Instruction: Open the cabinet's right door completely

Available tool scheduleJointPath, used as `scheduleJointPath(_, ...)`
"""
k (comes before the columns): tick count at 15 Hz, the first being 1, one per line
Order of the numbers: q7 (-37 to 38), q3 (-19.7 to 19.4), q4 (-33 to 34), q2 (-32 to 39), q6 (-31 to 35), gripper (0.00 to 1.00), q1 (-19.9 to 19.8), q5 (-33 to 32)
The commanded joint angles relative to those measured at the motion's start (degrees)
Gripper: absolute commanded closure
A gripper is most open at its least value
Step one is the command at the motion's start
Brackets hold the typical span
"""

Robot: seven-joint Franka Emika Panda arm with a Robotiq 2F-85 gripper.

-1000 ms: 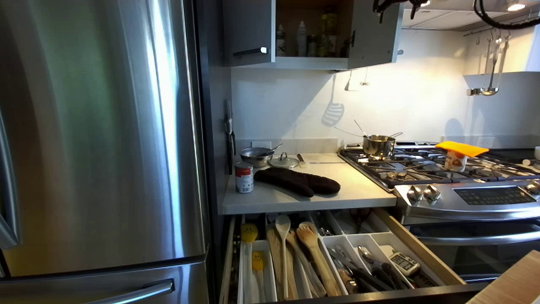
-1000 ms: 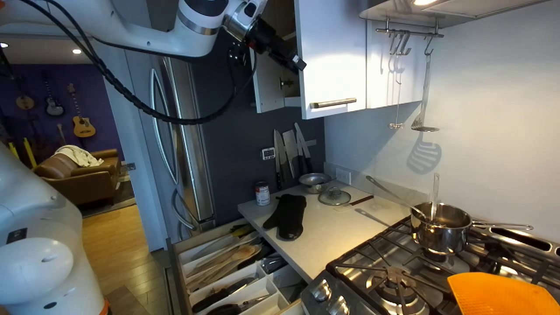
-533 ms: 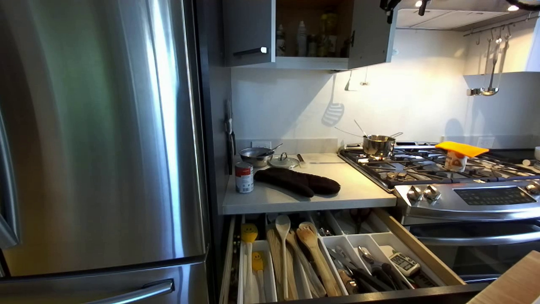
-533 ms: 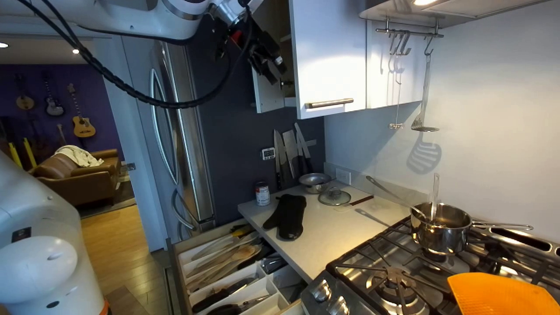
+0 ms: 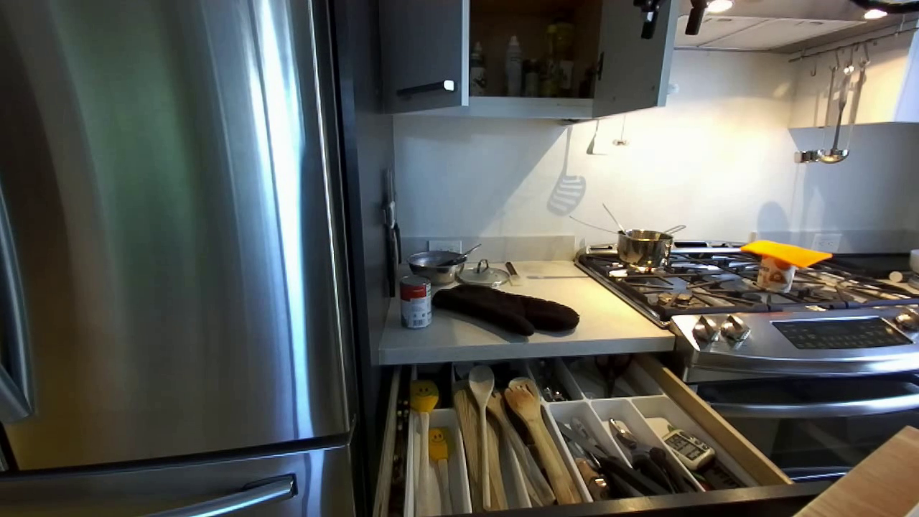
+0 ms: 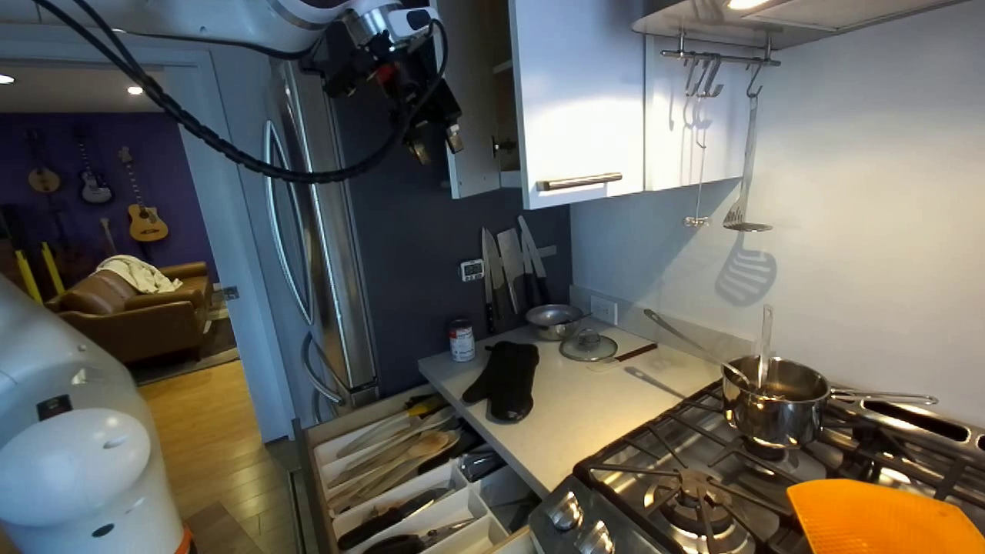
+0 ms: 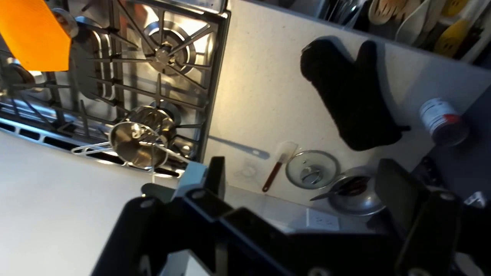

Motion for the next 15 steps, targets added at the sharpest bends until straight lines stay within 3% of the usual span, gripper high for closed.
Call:
scheduleJointPath(1, -6.3, -0.9, -0.3, 0.5, -5.6, 0.0, 3.2, 4.8)
scheduleJointPath(10, -2.9, 0.2, -10.3, 5.9, 1.3, 0.0, 3.2, 4.3)
scheduleJointPath(15, -1.6, -0.4, -17.8, 7.3, 9.6, 0.0, 3.3, 6.6)
